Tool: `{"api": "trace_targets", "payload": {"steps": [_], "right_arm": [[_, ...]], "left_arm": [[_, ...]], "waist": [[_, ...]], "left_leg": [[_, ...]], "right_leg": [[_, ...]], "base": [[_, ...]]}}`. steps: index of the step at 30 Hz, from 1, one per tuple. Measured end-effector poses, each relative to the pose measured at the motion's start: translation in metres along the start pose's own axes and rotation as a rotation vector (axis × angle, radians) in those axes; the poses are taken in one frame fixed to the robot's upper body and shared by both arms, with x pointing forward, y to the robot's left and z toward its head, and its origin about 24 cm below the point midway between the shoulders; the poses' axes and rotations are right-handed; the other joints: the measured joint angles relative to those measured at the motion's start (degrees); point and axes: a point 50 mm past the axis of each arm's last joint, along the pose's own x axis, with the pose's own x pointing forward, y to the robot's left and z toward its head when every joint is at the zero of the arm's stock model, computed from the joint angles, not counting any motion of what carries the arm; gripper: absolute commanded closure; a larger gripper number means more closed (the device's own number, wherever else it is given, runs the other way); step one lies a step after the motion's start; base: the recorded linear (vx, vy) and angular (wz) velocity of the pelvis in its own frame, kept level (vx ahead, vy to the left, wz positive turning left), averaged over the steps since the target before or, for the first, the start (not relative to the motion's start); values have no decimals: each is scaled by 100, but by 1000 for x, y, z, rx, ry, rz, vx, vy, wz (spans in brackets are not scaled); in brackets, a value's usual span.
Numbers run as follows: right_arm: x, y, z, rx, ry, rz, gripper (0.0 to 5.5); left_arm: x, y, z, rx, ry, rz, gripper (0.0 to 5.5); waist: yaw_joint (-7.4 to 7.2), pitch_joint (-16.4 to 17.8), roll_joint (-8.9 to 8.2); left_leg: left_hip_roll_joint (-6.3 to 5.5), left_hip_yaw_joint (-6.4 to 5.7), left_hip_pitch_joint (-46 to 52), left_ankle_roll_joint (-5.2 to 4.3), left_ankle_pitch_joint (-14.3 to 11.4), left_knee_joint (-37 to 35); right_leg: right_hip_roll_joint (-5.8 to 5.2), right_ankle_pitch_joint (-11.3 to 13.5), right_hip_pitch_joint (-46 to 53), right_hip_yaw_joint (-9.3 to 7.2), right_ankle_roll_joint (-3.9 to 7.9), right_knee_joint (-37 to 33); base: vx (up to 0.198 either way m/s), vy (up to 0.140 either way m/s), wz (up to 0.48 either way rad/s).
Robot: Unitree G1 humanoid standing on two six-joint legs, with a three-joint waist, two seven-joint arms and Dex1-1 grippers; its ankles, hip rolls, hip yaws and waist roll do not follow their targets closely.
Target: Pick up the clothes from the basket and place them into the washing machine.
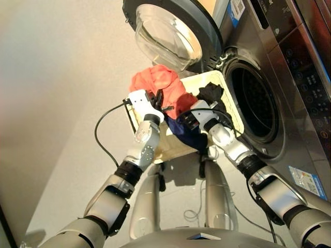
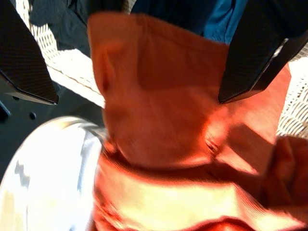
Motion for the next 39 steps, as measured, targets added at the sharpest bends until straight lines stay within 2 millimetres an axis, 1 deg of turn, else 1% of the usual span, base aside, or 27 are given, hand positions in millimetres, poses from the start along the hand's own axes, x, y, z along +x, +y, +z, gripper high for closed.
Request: {"api": "trace_targets", "payload": {"steps": [3,6,9,10,11,12,13,14,18,20,21,22,23,26,30,34,39], "right_arm": [[4,-1,6,-50,-21,14,0],[6,-2,8,-61,-29,5,0],[6,-3,8,-102,-26,0,0],[5,-3,7,-107,-24,-1,41],[5,-3,7,-114,-24,-3,276],[5,-4,7,-131,-25,-3,365],[5,-4,6,-148,-23,-1,487],[5,-4,6,-161,-24,-3,550],[4,-8,6,-192,-23,-11,550],[4,-9,6,-198,-25,-9,550],[4,-8,6,-198,-25,-8,550],[4,-8,5,-196,-24,-8,550],[4,-8,4,-195,-20,-11,550],[2,-14,-1,-187,4,-38,550],[-1,-21,-7,-168,30,-87,550],[-9,-26,-17,-107,66,-180,550],[-20,-29,-32,45,129,-350,550]], "left_arm": [[0,-6,1,-20,-4,-18,550],[-2,-13,-1,-23,6,-60,550],[-4,-19,-7,-8,42,-109,550],[-5,-21,-9,-1,53,-120,550],[-6,-21,-11,1,60,-126,550],[-6,-21,-11,4,65,-130,550],[-6,-20,-12,8,72,-133,550],[-7,-20,-12,11,77,-139,550],[-7,-18,-11,24,84,-153,550],[-7,-18,-12,30,89,-167,550],[-7,-18,-12,31,92,-168,522],[-7,-18,-12,30,96,-174,349],[-7,-18,-12,33,102,-188,0],[-10,-17,-15,45,122,-222,0],[-13,-9,-17,-49,131,-192,0],[-15,8,-12,-214,64,-31,0],[-18,37,1,-328,-65,192,0]], "waist": [[4,10,133],[20,15,239],[92,12,309],[92,15,316],[100,14,319],[101,13,320],[110,13,322],[104,6,333],[117,3,344],[120,3,345],[117,3,345],[110,3,345],[112,3,345],[122,3,345],[112,3,345],[112,2,346],[105,-1,349]], "left_leg": [[-2,13,0,-5,4,-9],[-7,19,1,-6,4,-10],[-14,20,15,-9,7,-12],[-22,19,33,-14,11,-17],[-23,17,45,-16,11,-22],[-24,17,60,-19,14,-29],[-25,17,86,-36,26,-60],[-23,19,99,-33,42,-94],[-20,19,99,-43,51,-104],[-22,19,99,-69,67,-109],[-25,19,99,-72,69,-110],[-25,18,99,-72,70,-110],[-26,17,99,-72,69,-110],[-31,14,104,-71,69,-110],[-35,49,153,-75,72,-143],[-33,80,179,-84,98,-213],[-34,107,128,-96,118,-262]], "right_leg": [[-3,-1,-11,1,1,4],[-13,-12,-28,-2,-2,33],[-24,-35,-39,-2,-7,80],[-35,-60,-41,-2,-12,118],[-41,-78,-41,-3,-19,145],[-45,-99,-43,-2,-24,180],[-49,-119,-43,-3,-31,209],[-50,-127,-44,-11,-36,214],[-51,-142,-54,-18,-44,232],[-55,-143,-54,-20,-43,231],[-58,-143,-54,-21,-42,231],[-60,-144,-53,-22,-42,232],[-60,-144,-53,-22,-42,234],[-66,-144,-51,-23,-41,243],[-70,-147,-52,1,-38,259],[-71,-149,-61,-2,-39,255],[-71,-151,-149,1,-41,267]], "base": [[0,0,0],[0,0,0],[0,0,0],[0,0,0],[0,0,0],[0,0,0],[0,0,0],[0,0,0],[0,0,0],[0,0,0],[0,0,0],[0,0,0],[0,0,0],[0,0,0],[0,0,0],[0,0,0],[0,0,0]]}}
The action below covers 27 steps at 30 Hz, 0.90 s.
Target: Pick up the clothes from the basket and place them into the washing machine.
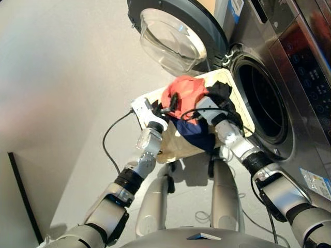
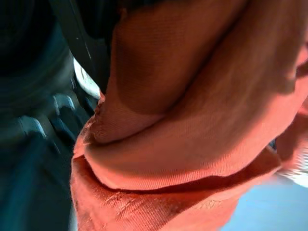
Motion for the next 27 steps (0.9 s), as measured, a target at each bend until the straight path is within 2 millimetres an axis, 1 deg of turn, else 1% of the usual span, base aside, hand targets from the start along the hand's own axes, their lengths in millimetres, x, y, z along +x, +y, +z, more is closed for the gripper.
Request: {"api": "trace_targets", "payload": {"steps": [2,5,7,8,10,12,13,15,16,17,18,20,21,23,24,27], "right_arm": [[0,-7,-3,70,26,-77,550],[1,-17,-7,152,63,-186,550],[3,-28,-10,197,84,-279,550],[3,-32,-10,214,89,-313,550],[4,-45,-11,274,104,-422,550],[9,-62,-6,373,92,-564,550],[12,-71,-4,416,94,-630,550],[18,-90,0,468,99,-731,550],[22,-98,2,487,104,-764,550],[25,-111,6,518,100,-820,550],[30,-129,14,568,86,-898,550],[33,-161,32,637,35,-1018,550],[35,-172,40,667,17,-1071,550],[35,-188,53,695,-20,-1144,550],[34,-196,58,695,-37,-1177,550],[23,-219,57,675,-37,-1280,550]], "left_arm": [[0,7,3,-4,-21,56,0],[-2,18,1,4,-21,129,0],[-4,27,-2,18,-12,177,0],[-4,28,-3,20,-10,186,0],[-7,36,-7,58,5,221,0],[-10,41,-8,97,11,237,0],[-10,41,-8,105,12,241,0],[-11,42,-9,131,15,238,0],[-11,44,-8,139,16,240,0],[-12,46,-8,147,18,240,0],[-13,47,-7,161,22,234,0],[-14,50,-7,171,28,244,0],[-15,52,-6,174,28,250,0],[-16,55,-6,182,30,261,0],[-16,54,-6,183,32,259,0],[-16,53,-7,192,38,251,0]], "waist": [[3,-2,3],[0,-3,4],[5,-7,6],[9,-7,6],[28,-7,6],[50,-1,14],[31,7,28],[63,30,59],[94,38,66],[159,55,101],[184,100,176],[336,202,323],[378,218,353],[450,226,358],[478,228,358],[503,233,352]], "left_leg": [[-1,1,-81,-10,15,-2],[-1,-1,-184,-11,18,17],[-7,-1,-348,-22,25,89],[-13,-8,-420,-38,35,111],[-25,-15,-594,-32,31,194],[-59,2,-835,-23,38,294],[-78,2,-967,-18,36,359],[-95,3,-1203,-11,32,473],[-104,12,-1312,-4,38,503],[-104,14,-1453,-8,33,590],[-101,13,-1638,-21,22,694],[-99,5,-1889,-21,14,831],[-88,5,-2026,-33,-24,928],[-86,4,-2276,-38,-121,1183],[-89,8,-2363,-30,-170,1274],[-94,6,-2531,-4,-261,1470]], "right_leg": [[-2,2,-94,2,-4,22],[-4,8,-192,3,-13,36],[-11,16,-341,13,-24,71],[-21,17,-421,15,-25,113],[-42,20,-600,26,-32,192],[-89,30,-845,45,-54,279],[-113,34,-972,65,-58,335],[-131,43,-1192,96,-64,380],[-134,36,-1311,119,-47,399],[-139,38,-1443,135,-50,435],[-139,50,-1597,147,-59,482],[-142,82,-1821,155,-75,534],[-122,98,-1943,192,-85,560],[-110,121,-2168,268,-120,677],[-107,121,-2242,300,-116,703],[-117,119,-2331,319,-89,734]], "base": [[-57,17,20],[-60,24,25],[-53,28,53],[0,0,0],[-21,26,47],[-46,61,82],[-25,56,107],[0,0,0],[0,0,0],[0,0,0],[0,0,0],[0,0,0],[0,0,0],[0,0,0],[0,0,0],[0,0,0]]}}
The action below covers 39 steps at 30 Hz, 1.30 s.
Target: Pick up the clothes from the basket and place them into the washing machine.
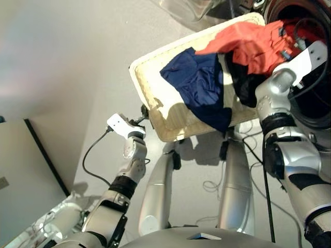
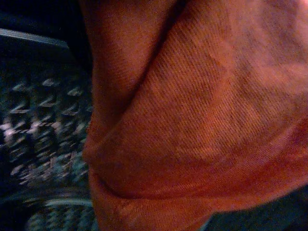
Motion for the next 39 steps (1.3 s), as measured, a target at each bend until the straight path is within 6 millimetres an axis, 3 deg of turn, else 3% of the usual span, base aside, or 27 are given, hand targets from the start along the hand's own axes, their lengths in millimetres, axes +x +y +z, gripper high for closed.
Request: {"api": "trace_targets", "payload": {"steps": [5,8,9,10,16,17,18,19,24,30,33,39], "right_arm": [[38,-21,52,108,-99,-158,550],[60,-44,83,90,-194,-251,550],[60,-47,85,113,-214,-280,550],[60,-48,83,110,-203,-288,550],[61,-52,81,130,-181,-316,550],[60,-50,79,134,-171,-313,475],[58,-48,76,137,-159,-305,132],[55,-43,71,141,-139,-280,0],[23,-6,19,110,20,49,0],[-38,18,-49,-19,180,467,0],[-65,26,-67,-59,227,640,0],[-101,42,-71,-249,112,968,0]], "left_arm": [[-2,3,0,16,0,-3,0],[-3,6,0,27,1,-1,0],[-4,7,0,29,1,1,0],[-4,7,0,31,1,1,0],[-3,10,3,43,-4,4,0],[-3,10,3,45,-2,3,0],[-3,10,2,46,-1,2,0],[-3,9,2,48,1,0,0],[5,-3,-1,85,26,-68,0],[14,-39,3,178,25,-260,0],[20,-51,5,246,14,-312,0],[31,-75,10,349,-13,-379,0]], "waist": [[15,13,-9],[40,23,-10],[49,23,-10],[47,24,-12],[-29,33,-27],[-42,33,-28],[-70,33,-29],[-118,33,-32],[-411,67,-168],[-524,25,-274],[-602,-15,-355],[-686,-16,-380]], "left_leg": [[-57,19,-282,24,-83,194],[-78,12,-397,52,-189,409],[-84,-2,-415,57,-267,502],[-101,4,-415,40,-255,511],[-140,-8,-421,75,-283,523],[-137,-16,-419,75,-283,521],[-132,-29,-418,75,-283,521],[-129,-47,-413,75,-283,522],[-97,-59,-218,76,-284,498],[-43,-31,103,77,-246,243],[-34,-28,162,54,-160,62],[-37,-27,263,47,-119,-75]], "right_leg": [[-11,52,-270,152,77,39],[-35,5,-341,190,115,194],[-45,-70,-350,207,162,220],[-52,-31,-356,227,126,245],[-97,-45,-335,221,161,263],[-97,-43,-325,210,161,253],[-95,-41,-308,194,160,241],[-95,-37,-287,174,160,228],[-64,-5,-66,143,163,137],[10,53,254,122,188,-151],[30,129,294,93,152,-262],[39,180,412,59,179,-418]], "base": [[9,1,-10],[28,-2,5],[0,0,0],[0,0,0],[0,0,0],[0,0,0],[0,0,0],[0,0,0],[0,0,0],[0,0,0],[0,0,0],[0,0,0]]}}
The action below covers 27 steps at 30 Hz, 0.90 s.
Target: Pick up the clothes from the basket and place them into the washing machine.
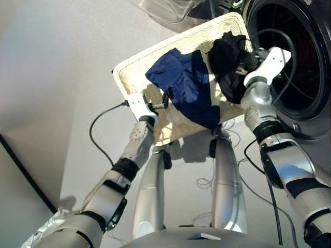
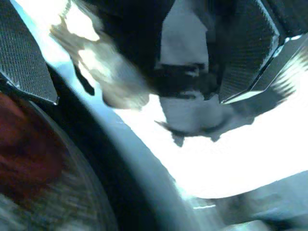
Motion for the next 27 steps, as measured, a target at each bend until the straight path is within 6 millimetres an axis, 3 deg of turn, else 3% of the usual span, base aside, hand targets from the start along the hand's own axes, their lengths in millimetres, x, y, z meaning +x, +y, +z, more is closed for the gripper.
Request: {"api": "trace_targets", "payload": {"steps": [5,10,13,14,17,23,27], "right_arm": [[-16,23,-4,-117,-52,148,0],[-36,41,-21,-137,-24,228,0],[-43,50,-27,-204,-25,290,0],[-45,55,-26,-214,-34,314,0],[-49,64,-22,-222,-65,347,0],[-53,78,-8,-208,-140,395,0],[-55,81,0,-187,-175,415,0]], "left_arm": [[1,1,-13,0,61,17,0],[2,0,-22,-16,115,24,0],[5,-1,-20,-5,115,13,0],[8,-7,-17,-8,105,-1,0],[13,-9,-10,5,88,-13,0],[25,-23,3,7,56,-43,0],[33,-18,8,37,62,5,0]], "waist": [[-139,-30,-66],[-303,-87,-193],[-322,-90,-244],[-338,-93,-251],[-420,-96,-258],[-434,-96,-260],[-457,-92,-265]], "left_leg": [[7,40,241,6,16,-187],[66,151,261,-9,7,-240],[98,189,207,-36,-22,-229],[121,193,172,-14,-69,-207],[183,193,42,-32,-68,-214],[225,208,-116,-133,-105,-225],[270,208,-256,-174,-134,-210]], "right_leg": [[26,-7,189,19,13,-115],[122,50,173,111,15,-246],[221,139,92,222,38,-350],[265,134,65,245,75,-402],[331,194,-52,284,38,-494],[441,263,-300,391,-21,-506],[515,272,-465,434,-30,-506]], "base": [[0,0,0],[1,-1,-36],[75,-14,-250],[109,-22,-252],[6,-3,-62],[0,0,0],[0,0,0]]}}
